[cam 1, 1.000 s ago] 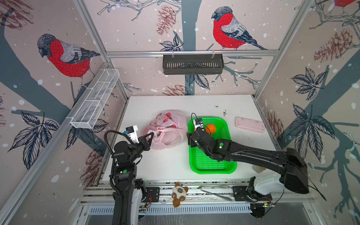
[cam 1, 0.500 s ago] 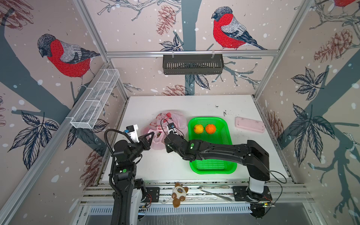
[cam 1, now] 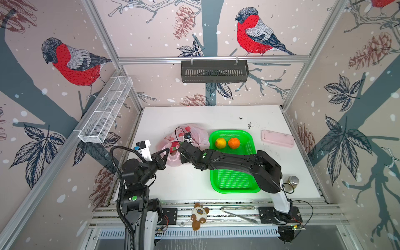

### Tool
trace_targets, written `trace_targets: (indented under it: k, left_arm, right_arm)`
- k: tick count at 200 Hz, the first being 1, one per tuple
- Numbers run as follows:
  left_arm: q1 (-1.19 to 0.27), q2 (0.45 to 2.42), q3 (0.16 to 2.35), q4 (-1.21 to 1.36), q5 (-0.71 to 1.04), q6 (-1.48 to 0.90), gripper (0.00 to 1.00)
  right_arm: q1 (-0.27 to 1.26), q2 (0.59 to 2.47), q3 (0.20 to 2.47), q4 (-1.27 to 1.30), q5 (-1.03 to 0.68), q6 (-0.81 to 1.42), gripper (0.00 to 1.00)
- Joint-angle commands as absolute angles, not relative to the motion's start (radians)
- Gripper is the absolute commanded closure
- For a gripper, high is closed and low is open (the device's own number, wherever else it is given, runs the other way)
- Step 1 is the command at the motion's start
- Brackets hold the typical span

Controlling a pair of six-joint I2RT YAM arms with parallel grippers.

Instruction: Untie the knot of the plastic bag and take out the fruit

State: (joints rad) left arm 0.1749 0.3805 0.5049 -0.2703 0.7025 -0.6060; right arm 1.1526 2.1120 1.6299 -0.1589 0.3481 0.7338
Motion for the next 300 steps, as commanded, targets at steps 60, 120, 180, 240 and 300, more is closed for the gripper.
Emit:
trace_targets:
  k: [60,120,180,240,300]
  left_arm:
    - [0.125,0.366,0.528,-0.423,0.661,-0.616,1.00]
    - [0.113,0.351,0.542,-0.493,0.646,-0.610,1.00]
    - [0.111,0.361,0.582,-0.554,0.643,-0.598,1.00]
    - [0.110,0.420,0.636,-0.534,0.638,-0.572,1.00]
    - [0.111,0.446,0.661,-0.569,0.593,-0.559,1.00]
  right_arm:
    - [1.078,2.186,1.735,-0.197,0.436,0.874,0.46]
    - [1.048,2.218,1.776,-0.218,0.460,0.926,0.42]
    - [1.014,2.230,1.779,-0.227,0.466,0.968,0.36]
    - [1.002,2.239,1.806,-0.245,0.437,0.984,0.34]
    - [1.074,2.179,1.753,-0.231,0.283,0.838,0.32]
